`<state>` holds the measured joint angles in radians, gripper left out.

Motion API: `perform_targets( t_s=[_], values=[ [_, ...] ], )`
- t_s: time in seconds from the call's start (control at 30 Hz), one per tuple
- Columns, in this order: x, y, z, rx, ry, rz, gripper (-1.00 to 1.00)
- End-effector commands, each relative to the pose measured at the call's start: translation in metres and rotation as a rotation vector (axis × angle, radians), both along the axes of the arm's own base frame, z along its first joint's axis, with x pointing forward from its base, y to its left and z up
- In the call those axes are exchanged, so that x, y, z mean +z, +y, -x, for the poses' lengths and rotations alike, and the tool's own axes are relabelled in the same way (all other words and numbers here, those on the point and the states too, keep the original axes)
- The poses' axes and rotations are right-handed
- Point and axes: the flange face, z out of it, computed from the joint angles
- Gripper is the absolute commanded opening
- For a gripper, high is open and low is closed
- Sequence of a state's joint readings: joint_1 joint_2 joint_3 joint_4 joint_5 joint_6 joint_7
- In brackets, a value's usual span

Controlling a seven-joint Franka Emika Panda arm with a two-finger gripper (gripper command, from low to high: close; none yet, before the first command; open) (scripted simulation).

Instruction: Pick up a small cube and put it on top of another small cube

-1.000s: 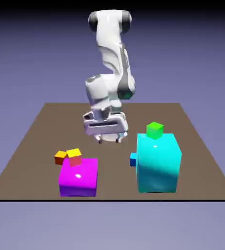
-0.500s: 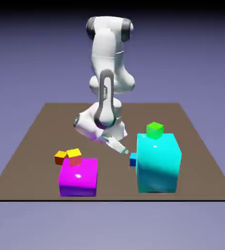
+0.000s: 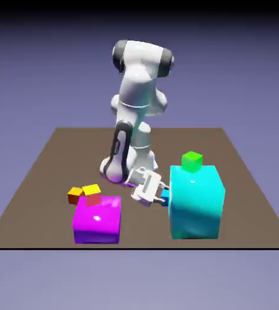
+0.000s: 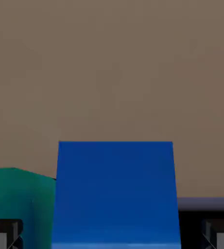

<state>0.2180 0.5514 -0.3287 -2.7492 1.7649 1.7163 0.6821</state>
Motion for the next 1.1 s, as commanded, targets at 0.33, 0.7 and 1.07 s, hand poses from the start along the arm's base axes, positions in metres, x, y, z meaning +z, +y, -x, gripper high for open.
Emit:
perform_targets(
  t_s=[0.33, 0.7, 1.07],
  values=[
    [0.097, -0.103, -0.081, -0.014, -0.126, -0.036, -1.0],
    [0.173, -0.252, -0.096, -0.248, -0.074, -0.008, -1.0],
    [0.156, -0.274, -0.091, -0.402, 0.0, 0.0, -1.0]
  ],
)
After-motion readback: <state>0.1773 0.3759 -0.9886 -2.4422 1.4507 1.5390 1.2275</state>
